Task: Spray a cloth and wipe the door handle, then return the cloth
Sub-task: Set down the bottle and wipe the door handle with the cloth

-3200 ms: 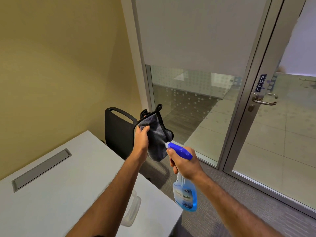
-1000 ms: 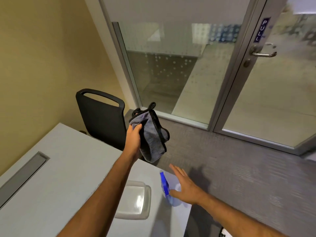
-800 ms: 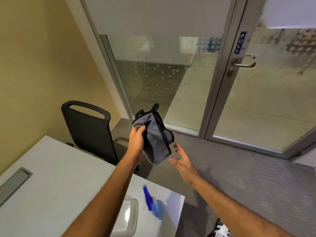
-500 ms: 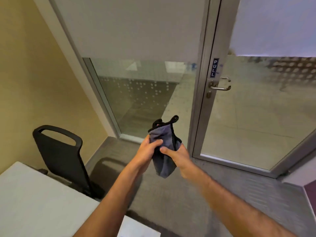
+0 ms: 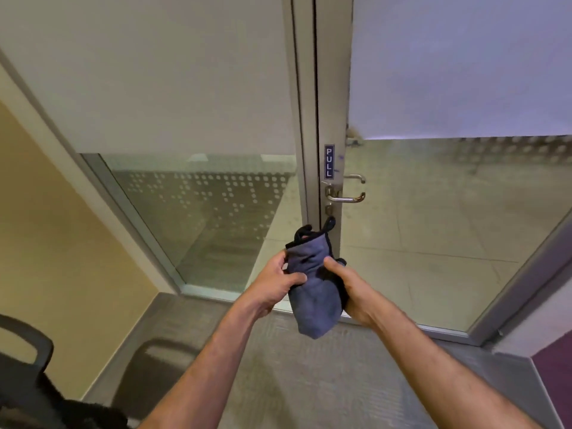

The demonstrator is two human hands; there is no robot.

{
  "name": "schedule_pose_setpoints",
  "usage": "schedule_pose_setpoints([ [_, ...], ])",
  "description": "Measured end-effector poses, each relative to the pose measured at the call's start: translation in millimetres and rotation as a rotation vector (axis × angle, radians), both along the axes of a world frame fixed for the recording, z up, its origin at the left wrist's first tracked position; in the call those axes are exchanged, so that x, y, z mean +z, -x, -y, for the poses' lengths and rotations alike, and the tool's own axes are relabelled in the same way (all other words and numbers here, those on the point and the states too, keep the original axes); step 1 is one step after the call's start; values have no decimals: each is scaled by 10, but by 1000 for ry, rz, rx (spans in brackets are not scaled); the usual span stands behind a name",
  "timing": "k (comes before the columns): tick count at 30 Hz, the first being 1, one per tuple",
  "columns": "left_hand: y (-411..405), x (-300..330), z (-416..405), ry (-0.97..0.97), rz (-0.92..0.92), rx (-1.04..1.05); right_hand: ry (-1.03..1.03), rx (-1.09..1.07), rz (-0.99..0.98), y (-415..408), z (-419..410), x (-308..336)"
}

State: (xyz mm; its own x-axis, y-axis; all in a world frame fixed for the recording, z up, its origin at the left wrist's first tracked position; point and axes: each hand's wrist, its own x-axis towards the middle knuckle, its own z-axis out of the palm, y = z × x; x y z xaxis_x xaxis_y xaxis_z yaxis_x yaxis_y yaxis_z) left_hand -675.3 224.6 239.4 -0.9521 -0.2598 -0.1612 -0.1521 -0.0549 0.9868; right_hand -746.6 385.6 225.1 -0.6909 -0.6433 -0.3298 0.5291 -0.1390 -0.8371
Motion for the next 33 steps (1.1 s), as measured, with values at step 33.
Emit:
schedule_pose_setpoints([
  [33, 4379, 1043, 1270, 2066, -855, -837, -424, -1120, -388, 3049, 432, -496],
])
